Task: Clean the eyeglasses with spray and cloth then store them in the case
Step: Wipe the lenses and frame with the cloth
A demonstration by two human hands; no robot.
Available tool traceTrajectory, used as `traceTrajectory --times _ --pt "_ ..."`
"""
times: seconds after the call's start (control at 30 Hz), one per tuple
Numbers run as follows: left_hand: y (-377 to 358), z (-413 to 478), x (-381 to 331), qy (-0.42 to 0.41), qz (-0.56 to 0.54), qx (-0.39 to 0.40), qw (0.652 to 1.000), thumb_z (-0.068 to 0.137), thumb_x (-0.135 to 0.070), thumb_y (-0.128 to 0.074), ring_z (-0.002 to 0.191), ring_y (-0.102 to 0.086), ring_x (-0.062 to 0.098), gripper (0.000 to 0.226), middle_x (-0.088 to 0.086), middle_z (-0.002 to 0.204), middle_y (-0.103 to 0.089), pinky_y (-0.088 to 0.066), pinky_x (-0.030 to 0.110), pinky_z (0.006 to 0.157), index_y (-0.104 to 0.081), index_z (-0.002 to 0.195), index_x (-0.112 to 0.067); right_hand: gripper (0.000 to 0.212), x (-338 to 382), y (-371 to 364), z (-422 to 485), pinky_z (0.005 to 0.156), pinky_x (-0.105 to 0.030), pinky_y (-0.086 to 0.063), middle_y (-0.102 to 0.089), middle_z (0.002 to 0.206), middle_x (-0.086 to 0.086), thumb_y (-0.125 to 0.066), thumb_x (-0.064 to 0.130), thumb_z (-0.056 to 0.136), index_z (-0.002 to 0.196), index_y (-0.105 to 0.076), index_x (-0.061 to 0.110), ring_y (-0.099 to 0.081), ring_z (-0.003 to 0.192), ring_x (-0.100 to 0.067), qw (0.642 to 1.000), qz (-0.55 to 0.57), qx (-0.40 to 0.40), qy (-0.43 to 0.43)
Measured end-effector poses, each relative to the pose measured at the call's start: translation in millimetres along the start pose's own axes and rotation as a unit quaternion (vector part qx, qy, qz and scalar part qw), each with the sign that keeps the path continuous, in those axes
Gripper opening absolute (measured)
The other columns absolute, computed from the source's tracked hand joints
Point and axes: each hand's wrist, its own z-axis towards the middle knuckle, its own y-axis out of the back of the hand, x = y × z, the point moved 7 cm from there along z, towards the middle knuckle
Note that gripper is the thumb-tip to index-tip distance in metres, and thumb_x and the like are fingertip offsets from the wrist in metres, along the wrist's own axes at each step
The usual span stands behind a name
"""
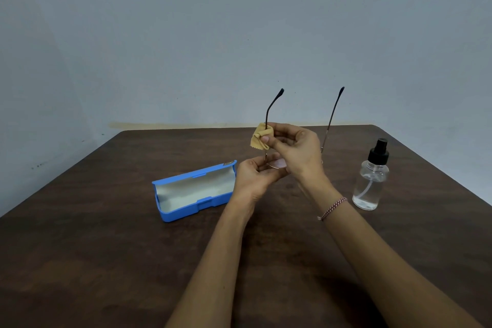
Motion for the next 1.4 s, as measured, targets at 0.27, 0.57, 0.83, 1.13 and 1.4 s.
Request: traceTrajectory --times 0.27,0.57,0.83,1.13,1.4 --pt "-1.1 1.7 3.9 0.021 0.017 0.007 1.000 0.075 -0.011 -0.075 0.093 -0.068 0.012 0.027 0.001 0.092 -0.073 -0.054 0.033 0.089 -0.066 0.100 -0.013 0.024 -2.1 1.8 0.8 0.072 -0.017 -0.053 -0.072 0.087 0.002 -0.074 0.003 0.076 0.094 -0.070 0.017 -0.069 0.087 -0.012 1.000 -0.019 -0.013 0.007" --pt "-1.1 1.8 2.6 0.007 -0.009 0.012 1.000 0.075 -0.007 -0.074 0.092 -0.069 0.013 0.016 0.000 0.086 -0.074 -0.054 0.029 0.087 -0.069 0.089 -0.015 0.024 -2.6 0.3 -0.8 0.059 -0.012 -0.050 -0.072 0.087 0.002 -0.075 0.004 0.075 0.097 -0.071 0.014 -0.069 0.084 -0.009 1.000 -0.006 -0.014 0.000" --pt "-3.2 1.2 2.4 0.012 -0.053 0.028 0.998 0.074 -0.005 -0.073 0.094 -0.069 0.016 0.024 0.004 0.089 -0.074 -0.052 0.031 0.091 -0.069 0.098 -0.006 0.023 -1.2 0.9 0.5 0.061 -0.020 -0.054 -0.073 0.087 0.004 -0.075 0.005 0.075 0.093 -0.070 0.018 -0.069 0.084 -0.008 1.000 -0.007 -0.016 0.001" --pt "-5.9 -0.8 -2.1 -0.023 -0.062 0.051 0.996 0.076 -0.007 -0.072 0.098 -0.068 0.015 0.021 0.003 0.093 -0.074 -0.052 0.030 0.092 -0.070 0.097 -0.012 0.026 1.5 0.9 1.4 0.066 -0.028 -0.058 -0.074 0.090 -0.005 -0.076 0.009 0.076 0.100 -0.071 0.011 -0.071 0.086 -0.017 0.999 -0.025 0.030 -0.027" --pt "-6.4 -0.8 2.0 -0.027 -0.027 0.071 0.997 0.079 -0.012 -0.071 0.099 -0.068 0.015 0.019 0.004 0.094 -0.075 -0.050 0.033 0.095 -0.070 0.098 -0.011 0.020 -0.2 2.9 5.3 0.072 -0.018 -0.055 -0.070 0.075 0.007 -0.076 0.007 0.075 0.083 -0.068 0.024 -0.067 0.068 0.002 0.982 -0.150 0.112 -0.032"
